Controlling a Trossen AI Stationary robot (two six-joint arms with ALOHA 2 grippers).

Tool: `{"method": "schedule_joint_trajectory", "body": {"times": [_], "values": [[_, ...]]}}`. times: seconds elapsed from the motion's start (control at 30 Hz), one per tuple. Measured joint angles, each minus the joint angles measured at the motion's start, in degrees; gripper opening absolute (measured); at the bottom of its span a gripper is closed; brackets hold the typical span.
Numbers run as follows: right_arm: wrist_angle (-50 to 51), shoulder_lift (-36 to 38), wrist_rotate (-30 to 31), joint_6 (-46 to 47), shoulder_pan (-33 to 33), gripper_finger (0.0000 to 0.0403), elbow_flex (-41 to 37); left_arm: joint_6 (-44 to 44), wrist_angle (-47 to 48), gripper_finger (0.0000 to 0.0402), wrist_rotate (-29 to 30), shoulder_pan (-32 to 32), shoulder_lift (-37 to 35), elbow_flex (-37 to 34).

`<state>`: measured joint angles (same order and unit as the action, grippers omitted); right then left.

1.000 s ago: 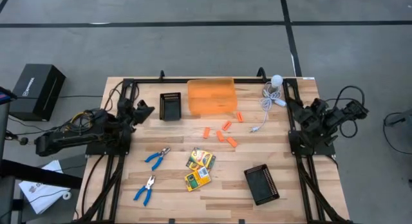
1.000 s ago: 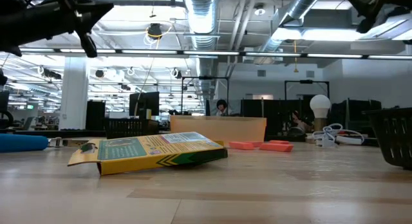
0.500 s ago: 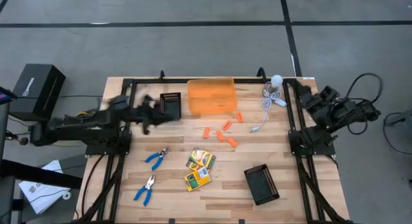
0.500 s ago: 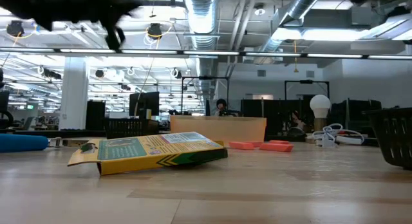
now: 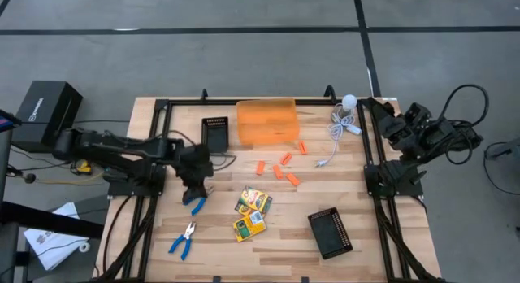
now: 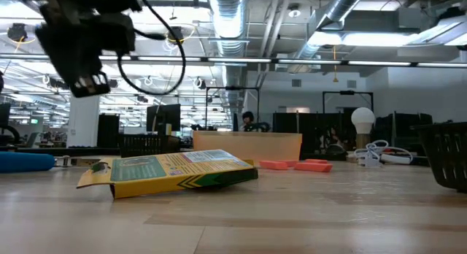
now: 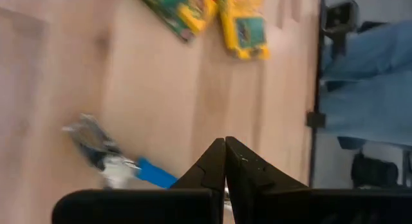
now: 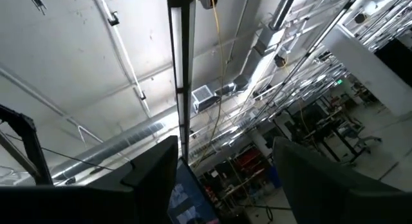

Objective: Pick & Place School Supplies
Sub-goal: Put the blue puncher into the top black bin

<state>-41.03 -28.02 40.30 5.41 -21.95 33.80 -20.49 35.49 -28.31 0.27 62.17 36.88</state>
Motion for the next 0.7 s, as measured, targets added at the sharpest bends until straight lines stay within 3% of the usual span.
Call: {"method": "schedule_joint_trajectory", "body": {"times": [0.2, 0.33, 0.7], "values": [[0.59, -0.12, -0.41, 0.00, -1.32, 0.0244, 0.00, -14.62, -0.02, 0.0003, 8.79, -8.49, -4.72, 0.06], [0.38, -0.12, -1.67, 0.01, -1.72, 0.0244, 0.00, -20.43, -0.31, 0.0003, 9.68, -12.08, -8.08, -0.94], [-3.82, -0.06, -1.50, -2.92, 0.17, 0.0244, 0.00, -19.85, -0.67, 0.0003, 9.82, -11.71, -9.65, -1.38]]}}
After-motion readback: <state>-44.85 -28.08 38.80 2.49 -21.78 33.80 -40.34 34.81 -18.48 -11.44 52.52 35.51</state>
